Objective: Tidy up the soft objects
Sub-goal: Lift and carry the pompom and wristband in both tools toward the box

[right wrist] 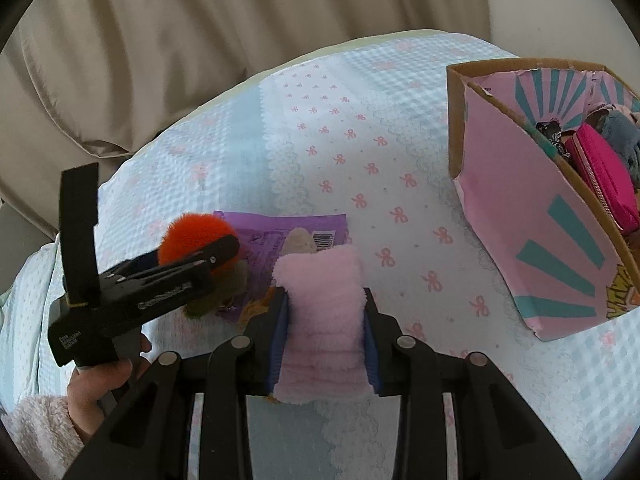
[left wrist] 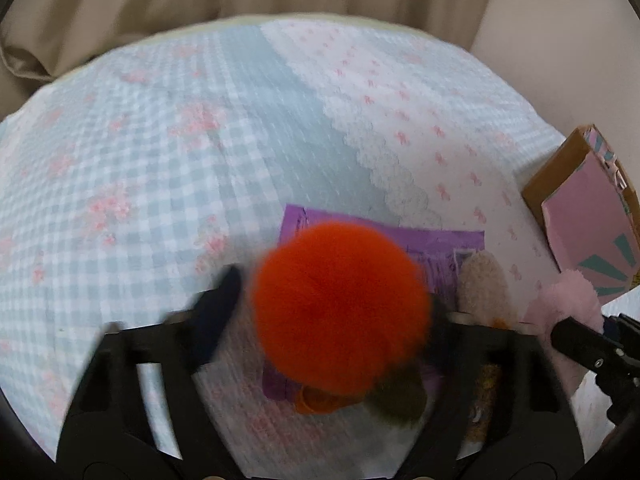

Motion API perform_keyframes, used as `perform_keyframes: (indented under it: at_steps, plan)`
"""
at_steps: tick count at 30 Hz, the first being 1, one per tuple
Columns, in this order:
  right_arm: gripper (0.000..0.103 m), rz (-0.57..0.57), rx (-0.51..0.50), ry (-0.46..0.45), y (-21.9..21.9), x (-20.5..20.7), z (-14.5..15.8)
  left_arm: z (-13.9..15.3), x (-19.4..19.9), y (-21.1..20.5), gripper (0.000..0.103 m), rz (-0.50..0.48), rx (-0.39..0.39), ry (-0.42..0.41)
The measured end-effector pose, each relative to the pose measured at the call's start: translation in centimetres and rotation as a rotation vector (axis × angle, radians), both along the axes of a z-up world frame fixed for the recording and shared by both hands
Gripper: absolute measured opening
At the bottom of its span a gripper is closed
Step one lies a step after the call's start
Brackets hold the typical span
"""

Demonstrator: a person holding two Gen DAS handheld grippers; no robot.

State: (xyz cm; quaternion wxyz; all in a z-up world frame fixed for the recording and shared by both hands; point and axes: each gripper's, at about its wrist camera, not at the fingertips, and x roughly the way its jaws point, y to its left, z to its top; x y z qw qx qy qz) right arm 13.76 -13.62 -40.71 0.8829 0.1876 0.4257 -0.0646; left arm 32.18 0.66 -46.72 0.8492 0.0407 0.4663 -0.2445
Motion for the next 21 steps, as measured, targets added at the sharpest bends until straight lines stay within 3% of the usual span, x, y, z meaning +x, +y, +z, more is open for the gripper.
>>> perform_keyframes:
  at_steps: [4,12,17,21]
  plan:
    - [0.031,0.0,-0.001,-0.002,-0.1,0.0,-0.1,-0.9,0.4,0.0,0.036,-0.001,0.011,0.016]
    - [0.031,-0.014,-0.009,-0.008,-0.3,-0.5,0.7,0.9,0.1,1.7,0.034,0.034,-0.021,0.006]
    - [0.031,-0.014,-0.011,-0.03,-0.2,-0.8,3.0,4.5,-1.0,2.9,0.034,0.054,-0.041,-0.013]
    - [0.031,0.002,-0.015,-0.063,0.2,-1.2,6.5,8.6,-2.4,3.5,0.034,0.06,-0.044,-0.04]
